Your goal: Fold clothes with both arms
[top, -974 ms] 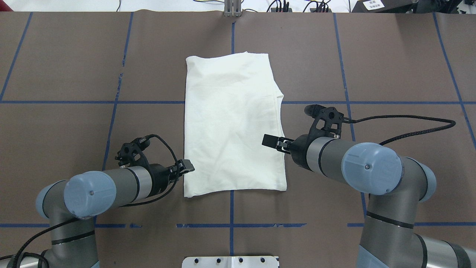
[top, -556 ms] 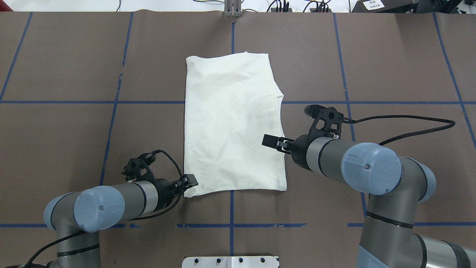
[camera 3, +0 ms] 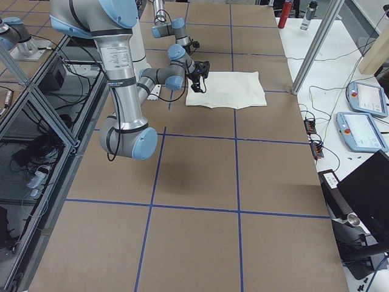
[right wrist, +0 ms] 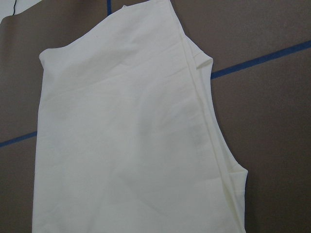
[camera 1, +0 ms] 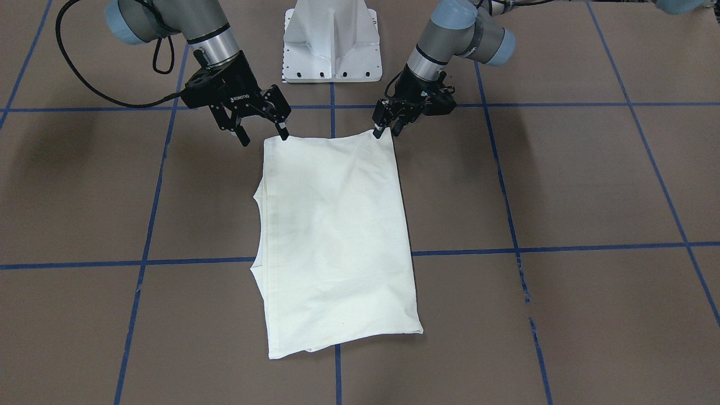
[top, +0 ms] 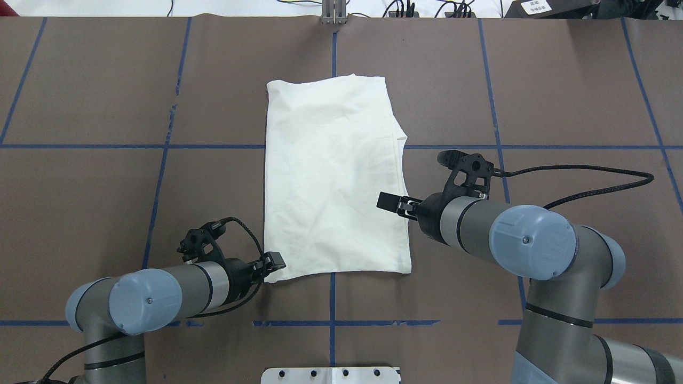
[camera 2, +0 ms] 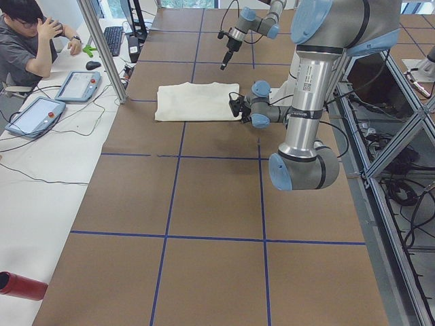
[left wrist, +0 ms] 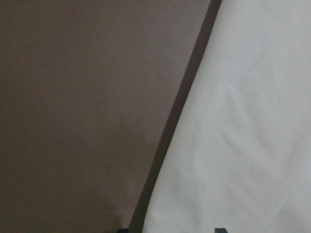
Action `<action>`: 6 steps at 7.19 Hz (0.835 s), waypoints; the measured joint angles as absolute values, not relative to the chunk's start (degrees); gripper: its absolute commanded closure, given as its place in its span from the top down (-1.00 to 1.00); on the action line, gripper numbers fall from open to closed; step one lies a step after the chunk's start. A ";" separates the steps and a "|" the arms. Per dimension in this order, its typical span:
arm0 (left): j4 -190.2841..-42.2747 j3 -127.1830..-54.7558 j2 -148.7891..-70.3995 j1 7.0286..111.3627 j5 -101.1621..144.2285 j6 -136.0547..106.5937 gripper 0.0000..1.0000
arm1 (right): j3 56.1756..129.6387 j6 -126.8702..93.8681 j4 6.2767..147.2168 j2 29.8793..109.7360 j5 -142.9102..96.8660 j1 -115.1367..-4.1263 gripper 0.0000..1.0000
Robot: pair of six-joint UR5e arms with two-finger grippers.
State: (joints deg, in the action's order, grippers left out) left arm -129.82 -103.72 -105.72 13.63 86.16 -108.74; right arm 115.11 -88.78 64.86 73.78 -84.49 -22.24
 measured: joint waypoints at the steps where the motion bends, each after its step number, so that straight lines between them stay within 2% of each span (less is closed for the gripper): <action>1: -129.82 -103.69 -105.78 13.63 86.18 -108.73 0.33 | 115.08 -88.77 64.86 73.78 -84.42 -22.24 1.00; 3: -129.81 -103.58 -106.03 13.62 86.14 -108.72 0.33 | 115.06 -88.77 64.86 73.80 -84.38 -22.24 1.00; 5: -129.81 -103.39 -106.32 13.62 86.13 -108.74 0.20 | 115.05 -88.77 64.86 73.75 -84.38 -22.24 1.00; 6: -129.81 -103.07 -106.58 13.62 86.07 -108.78 0.20 | 115.05 -88.77 64.86 73.75 -84.37 -22.24 1.00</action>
State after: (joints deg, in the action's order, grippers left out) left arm -129.81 -103.07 -106.58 13.62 86.07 -108.78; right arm 115.05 -88.77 64.86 73.75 -84.37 -22.24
